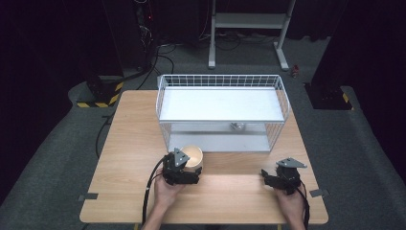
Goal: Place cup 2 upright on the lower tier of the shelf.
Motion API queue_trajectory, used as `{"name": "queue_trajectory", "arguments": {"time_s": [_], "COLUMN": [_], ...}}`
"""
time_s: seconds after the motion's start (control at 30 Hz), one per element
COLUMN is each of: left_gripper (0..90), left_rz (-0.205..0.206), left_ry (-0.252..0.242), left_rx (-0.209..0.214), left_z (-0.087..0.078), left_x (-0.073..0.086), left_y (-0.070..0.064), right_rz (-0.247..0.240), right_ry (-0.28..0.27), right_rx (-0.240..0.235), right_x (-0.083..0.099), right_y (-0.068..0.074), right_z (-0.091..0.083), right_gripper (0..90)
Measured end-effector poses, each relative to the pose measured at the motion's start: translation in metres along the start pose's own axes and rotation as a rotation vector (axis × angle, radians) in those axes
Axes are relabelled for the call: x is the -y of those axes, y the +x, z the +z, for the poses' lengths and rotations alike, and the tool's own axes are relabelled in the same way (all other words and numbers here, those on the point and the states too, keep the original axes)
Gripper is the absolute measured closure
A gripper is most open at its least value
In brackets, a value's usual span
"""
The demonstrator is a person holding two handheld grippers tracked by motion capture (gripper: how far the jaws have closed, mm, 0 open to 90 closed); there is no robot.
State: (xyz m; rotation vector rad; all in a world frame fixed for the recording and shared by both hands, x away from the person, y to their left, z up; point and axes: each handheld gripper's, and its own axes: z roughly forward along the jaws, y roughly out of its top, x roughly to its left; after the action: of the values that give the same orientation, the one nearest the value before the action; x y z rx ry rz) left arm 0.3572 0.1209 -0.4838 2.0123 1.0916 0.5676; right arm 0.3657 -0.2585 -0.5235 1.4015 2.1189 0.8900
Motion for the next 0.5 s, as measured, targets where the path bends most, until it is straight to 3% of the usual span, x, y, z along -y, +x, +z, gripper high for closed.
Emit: {"name": "queue_trajectory", "arguments": {"time_s": [0.03, 0.33, 0.5], "left_gripper": [8.7, 8.8, 8.8], "left_rz": [-0.020, -0.014, -0.055], "left_ry": [-0.003, 0.004, -0.004], "left_rx": [0.009, 0.003, 0.011], "left_z": [0.001, 0.005, 0.009], "left_x": [-0.004, -0.019, -0.024], "left_y": [0.001, 0.005, 0.010], "right_rz": [0.000, -0.001, -0.001], "right_ry": [0.000, -0.001, 0.001], "right_rx": [0.000, 0.000, 0.001], "right_x": [0.000, 0.000, 0.000], "right_y": [0.000, 0.000, 0.000], "right_z": [0.000, 0.000, 0.000], "right_gripper": [24.6, 24.6, 24.5]}}
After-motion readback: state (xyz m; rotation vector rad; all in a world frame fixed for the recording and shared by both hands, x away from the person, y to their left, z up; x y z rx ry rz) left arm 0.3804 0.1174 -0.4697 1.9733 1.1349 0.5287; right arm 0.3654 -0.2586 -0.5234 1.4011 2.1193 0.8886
